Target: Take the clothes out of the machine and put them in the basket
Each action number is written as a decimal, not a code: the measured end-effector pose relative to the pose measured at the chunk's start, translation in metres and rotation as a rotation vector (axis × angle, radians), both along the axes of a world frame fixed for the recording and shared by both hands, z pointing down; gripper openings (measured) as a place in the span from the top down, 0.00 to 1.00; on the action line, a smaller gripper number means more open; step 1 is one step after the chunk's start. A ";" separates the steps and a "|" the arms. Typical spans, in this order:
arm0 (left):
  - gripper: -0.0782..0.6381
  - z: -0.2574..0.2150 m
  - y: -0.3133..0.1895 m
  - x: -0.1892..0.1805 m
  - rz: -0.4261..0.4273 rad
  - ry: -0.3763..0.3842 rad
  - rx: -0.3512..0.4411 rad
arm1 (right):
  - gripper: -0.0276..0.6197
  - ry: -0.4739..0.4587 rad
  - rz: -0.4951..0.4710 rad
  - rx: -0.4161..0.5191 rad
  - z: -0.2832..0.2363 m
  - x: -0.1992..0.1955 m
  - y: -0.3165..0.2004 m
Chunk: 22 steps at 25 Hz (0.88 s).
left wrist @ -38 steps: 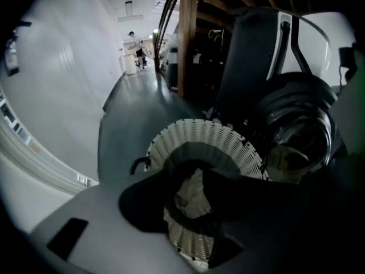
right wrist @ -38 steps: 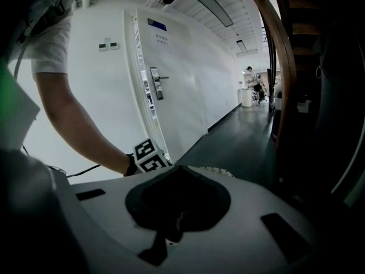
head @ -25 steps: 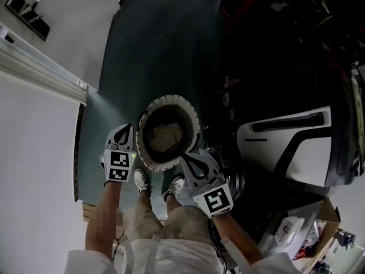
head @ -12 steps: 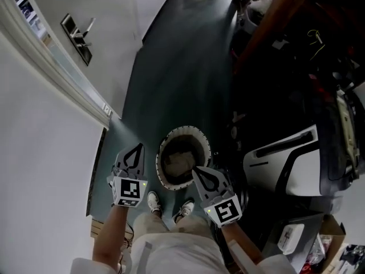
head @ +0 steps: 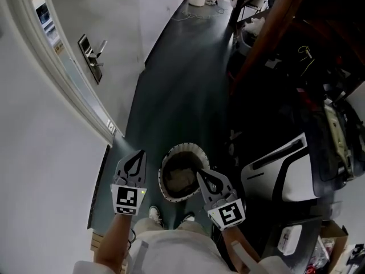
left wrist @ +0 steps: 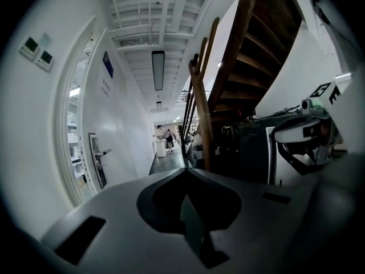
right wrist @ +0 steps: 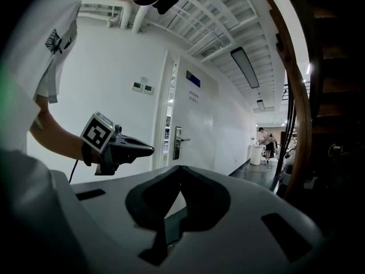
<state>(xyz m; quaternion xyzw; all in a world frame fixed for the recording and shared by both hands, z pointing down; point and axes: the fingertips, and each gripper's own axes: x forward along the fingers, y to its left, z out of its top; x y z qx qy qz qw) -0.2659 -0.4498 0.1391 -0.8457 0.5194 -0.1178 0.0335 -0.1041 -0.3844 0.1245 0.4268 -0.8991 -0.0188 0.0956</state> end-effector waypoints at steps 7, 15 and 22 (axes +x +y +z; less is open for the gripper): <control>0.87 -0.059 0.009 -0.012 -0.024 0.128 0.088 | 0.93 -0.020 0.110 0.055 -0.037 0.028 0.000; 0.87 -0.098 0.025 -0.020 -0.033 0.209 0.149 | 0.93 -0.010 0.212 0.153 -0.085 0.070 0.014; 0.87 -0.111 0.043 -0.035 -0.057 0.225 0.167 | 0.93 -0.027 0.326 0.155 -0.092 0.112 0.028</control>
